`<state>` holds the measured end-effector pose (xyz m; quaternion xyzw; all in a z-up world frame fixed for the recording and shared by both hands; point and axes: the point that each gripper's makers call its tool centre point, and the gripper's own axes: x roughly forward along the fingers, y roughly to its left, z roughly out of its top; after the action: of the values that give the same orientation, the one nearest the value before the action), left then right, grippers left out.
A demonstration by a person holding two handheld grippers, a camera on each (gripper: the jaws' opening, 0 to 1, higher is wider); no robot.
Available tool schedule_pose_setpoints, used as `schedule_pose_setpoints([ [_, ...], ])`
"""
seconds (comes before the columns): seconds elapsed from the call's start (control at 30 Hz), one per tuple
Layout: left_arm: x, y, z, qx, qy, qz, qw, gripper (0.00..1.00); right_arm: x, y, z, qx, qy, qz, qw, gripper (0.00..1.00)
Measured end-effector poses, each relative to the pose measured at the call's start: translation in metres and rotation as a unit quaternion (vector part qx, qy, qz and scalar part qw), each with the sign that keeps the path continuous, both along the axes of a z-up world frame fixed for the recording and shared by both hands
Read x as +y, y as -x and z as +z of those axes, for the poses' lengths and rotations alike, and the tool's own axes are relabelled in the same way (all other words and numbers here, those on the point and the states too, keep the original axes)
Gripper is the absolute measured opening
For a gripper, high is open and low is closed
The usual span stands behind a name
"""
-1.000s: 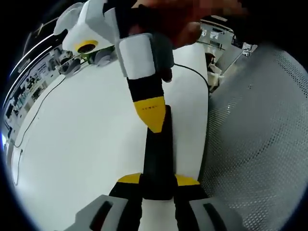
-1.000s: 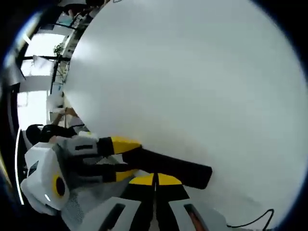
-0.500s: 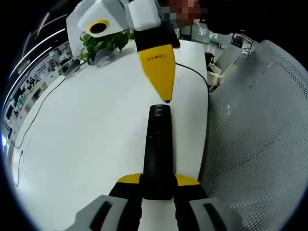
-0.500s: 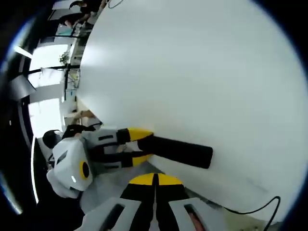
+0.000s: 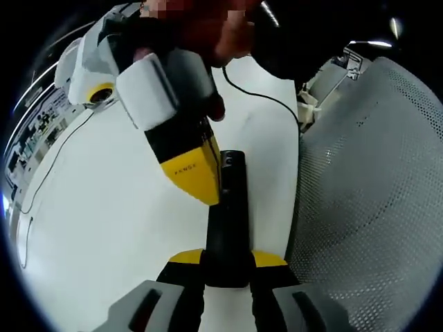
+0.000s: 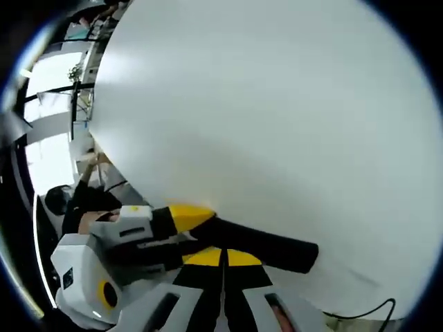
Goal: Press the specified remote control buttons in sequence, fully releasing each button before pressing the next.
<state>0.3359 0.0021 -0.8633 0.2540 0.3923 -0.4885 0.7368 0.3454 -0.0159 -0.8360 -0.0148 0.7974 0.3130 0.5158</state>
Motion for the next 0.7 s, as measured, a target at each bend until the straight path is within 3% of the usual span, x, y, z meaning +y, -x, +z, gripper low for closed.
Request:
schedule_pose_setpoints([
  [0.23,0.0,0.0,0.0,0.002,-0.001,0.0,1.0,0.24,-0.006,-0.002,-0.011,-0.013,0.025,0.019,0.9994,0.0],
  [0.33,0.0,0.0,0.0,0.003,0.0,0.002,1.0,0.24,-0.013,-0.004,-0.017,-0.027,0.036,0.062,0.997,0.0],
  [0.37,0.0,0.0,0.0,0.004,0.001,0.003,1.0,0.24,-0.009,-0.007,-0.017,-0.025,0.041,0.042,0.998,0.0],
  [0.7,0.0,-0.001,0.0,0.009,0.004,0.008,0.9999,0.24,-0.01,-0.011,-0.019,-0.018,0.039,0.043,0.9982,0.0],
])
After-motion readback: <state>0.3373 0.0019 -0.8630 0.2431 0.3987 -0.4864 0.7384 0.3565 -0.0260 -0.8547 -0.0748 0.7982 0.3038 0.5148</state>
